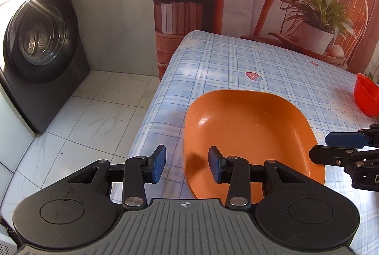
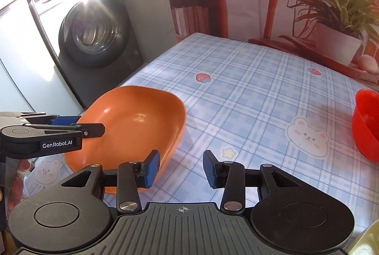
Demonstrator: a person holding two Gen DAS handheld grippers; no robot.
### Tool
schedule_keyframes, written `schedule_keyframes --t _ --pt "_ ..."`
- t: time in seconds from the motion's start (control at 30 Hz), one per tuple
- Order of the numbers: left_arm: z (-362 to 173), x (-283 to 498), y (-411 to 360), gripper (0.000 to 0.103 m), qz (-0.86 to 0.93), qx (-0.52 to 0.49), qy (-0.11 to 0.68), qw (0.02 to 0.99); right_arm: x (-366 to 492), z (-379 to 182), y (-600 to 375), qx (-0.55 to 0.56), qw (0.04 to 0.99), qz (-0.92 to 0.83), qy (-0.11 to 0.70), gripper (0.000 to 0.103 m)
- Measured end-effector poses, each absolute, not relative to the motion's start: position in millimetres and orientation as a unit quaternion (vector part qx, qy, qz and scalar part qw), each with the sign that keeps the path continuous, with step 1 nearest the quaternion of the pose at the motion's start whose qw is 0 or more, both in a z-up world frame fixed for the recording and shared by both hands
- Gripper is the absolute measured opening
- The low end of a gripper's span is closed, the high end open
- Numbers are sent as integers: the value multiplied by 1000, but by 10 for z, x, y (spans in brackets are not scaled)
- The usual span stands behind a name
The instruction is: Organize plates and bowls
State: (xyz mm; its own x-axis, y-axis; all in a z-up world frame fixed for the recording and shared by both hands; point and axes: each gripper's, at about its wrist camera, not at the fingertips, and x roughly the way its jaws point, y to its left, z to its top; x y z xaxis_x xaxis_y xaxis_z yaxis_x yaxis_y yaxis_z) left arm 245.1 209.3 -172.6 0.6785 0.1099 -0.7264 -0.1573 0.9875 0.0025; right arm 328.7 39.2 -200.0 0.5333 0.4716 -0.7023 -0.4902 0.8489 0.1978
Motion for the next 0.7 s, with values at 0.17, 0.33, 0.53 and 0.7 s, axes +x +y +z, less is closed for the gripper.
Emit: schedule_keyframes --t 0.17,0.33,0.53,0.7 --pt "-1749 2404 2049 20 64 -39 390 918 3252 -2031 435 -8 869 294 398 12" --pt "-1742 2350 1984 16 61 -43 393 916 3192 -2018 354 7 871 285 399 11" --pt "-1609 2235 1789 16 41 -35 386 921 3002 -1932 105 28 879 272 390 11" --pt "-1479 2234 1516 16 14 -21 379 925 2828 -1785 -238 39 891 255 373 11"
